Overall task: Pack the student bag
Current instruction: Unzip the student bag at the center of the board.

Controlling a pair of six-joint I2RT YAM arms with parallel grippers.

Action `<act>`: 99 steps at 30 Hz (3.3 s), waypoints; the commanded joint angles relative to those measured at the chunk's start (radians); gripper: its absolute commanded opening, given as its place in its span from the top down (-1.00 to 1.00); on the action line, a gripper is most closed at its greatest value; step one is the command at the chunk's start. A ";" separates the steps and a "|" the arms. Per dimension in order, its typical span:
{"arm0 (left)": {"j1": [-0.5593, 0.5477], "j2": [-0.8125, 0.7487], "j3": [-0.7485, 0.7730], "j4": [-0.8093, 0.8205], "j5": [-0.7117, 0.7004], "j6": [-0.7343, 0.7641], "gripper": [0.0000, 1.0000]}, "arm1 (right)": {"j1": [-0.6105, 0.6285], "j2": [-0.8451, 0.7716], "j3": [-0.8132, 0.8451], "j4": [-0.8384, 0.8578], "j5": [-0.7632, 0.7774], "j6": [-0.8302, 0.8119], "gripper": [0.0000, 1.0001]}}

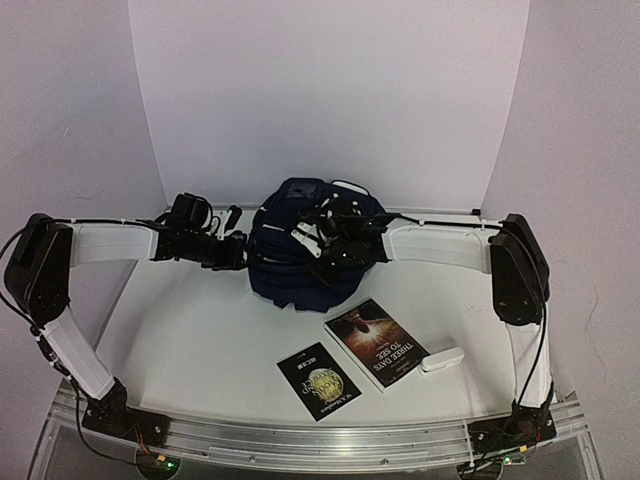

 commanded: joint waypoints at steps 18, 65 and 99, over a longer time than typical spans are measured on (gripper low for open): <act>0.000 0.115 0.146 -0.053 -0.040 0.056 0.52 | -0.004 -0.093 0.025 -0.036 -0.073 0.050 1.00; 0.284 0.447 0.452 0.074 -0.060 -0.116 0.99 | -0.002 0.053 0.162 -0.084 -0.152 0.090 1.00; 0.286 0.634 0.619 0.265 0.205 -0.096 1.00 | -0.155 -0.167 -0.173 -0.080 -0.141 -0.124 1.00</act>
